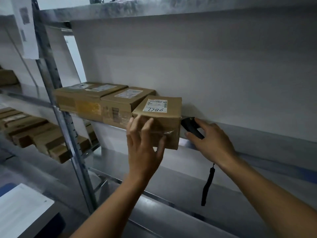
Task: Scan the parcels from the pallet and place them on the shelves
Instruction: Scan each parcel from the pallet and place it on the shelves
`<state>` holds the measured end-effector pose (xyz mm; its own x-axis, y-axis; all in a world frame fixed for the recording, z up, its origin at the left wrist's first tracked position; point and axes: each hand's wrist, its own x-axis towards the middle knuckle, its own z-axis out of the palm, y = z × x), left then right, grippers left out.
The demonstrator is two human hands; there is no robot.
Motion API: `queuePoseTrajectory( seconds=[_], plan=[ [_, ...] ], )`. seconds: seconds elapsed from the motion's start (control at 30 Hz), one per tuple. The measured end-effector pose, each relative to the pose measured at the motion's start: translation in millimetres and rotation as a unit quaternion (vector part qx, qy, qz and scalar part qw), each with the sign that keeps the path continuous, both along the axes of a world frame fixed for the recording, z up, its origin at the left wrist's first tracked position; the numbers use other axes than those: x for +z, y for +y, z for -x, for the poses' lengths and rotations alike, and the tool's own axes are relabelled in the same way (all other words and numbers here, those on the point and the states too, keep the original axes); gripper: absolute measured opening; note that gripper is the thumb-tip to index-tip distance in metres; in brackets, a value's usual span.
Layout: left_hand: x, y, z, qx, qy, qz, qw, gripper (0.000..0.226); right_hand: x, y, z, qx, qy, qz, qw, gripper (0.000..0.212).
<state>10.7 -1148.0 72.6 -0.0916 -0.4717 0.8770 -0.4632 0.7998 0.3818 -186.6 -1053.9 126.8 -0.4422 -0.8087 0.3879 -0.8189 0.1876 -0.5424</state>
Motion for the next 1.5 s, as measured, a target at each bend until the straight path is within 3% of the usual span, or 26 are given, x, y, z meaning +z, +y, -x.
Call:
queuePoseTrajectory(
  seconds=[0.07, 0.23, 0.43, 0.6, 0.8, 1.23, 1.4, 1.5],
  plan=[
    [-13, -9, 8, -0.008, -0.051, -0.002, 0.999, 0.084, 1, -13, 3, -0.003, 0.002, -0.006, 1.0, 0.066],
    [-19, -39, 15, -0.062, -0.107, -0.122, 0.985, 0.096, 9, -36, 3, -0.037, 0.036, -0.042, 0.998, 0.064],
    [-34, -45, 17, -0.138, -0.063, -0.128, 0.98, 0.093, 8, -27, -4, -0.074, 0.033, -0.038, 0.996, 0.07],
    [-59, -6, 40, -0.277, -0.034, -0.134, 0.951, 0.082, -13, 40, -7, -0.152, 0.049, -0.004, 0.987, 0.071],
    [-85, 78, 81, -0.408, -0.086, -0.163, 0.894, 0.08, -59, 187, -10, -0.321, 0.019, -0.026, 0.947, 0.071],
    [-109, 436, 146, -0.688, -0.229, -0.167, 0.668, 0.069, -137, 602, -98, -0.613, -0.116, -0.047, 0.78, 0.077],
    [-123, 588, 152, -0.757, -0.253, -0.197, 0.569, 0.07, -135, 743, -137, -0.678, -0.14, -0.05, 0.72, 0.079],
    [-130, 648, 147, -0.786, -0.271, -0.211, 0.513, 0.067, -136, 792, -156, -0.693, -0.158, -0.039, 0.702, 0.077]
  ],
)
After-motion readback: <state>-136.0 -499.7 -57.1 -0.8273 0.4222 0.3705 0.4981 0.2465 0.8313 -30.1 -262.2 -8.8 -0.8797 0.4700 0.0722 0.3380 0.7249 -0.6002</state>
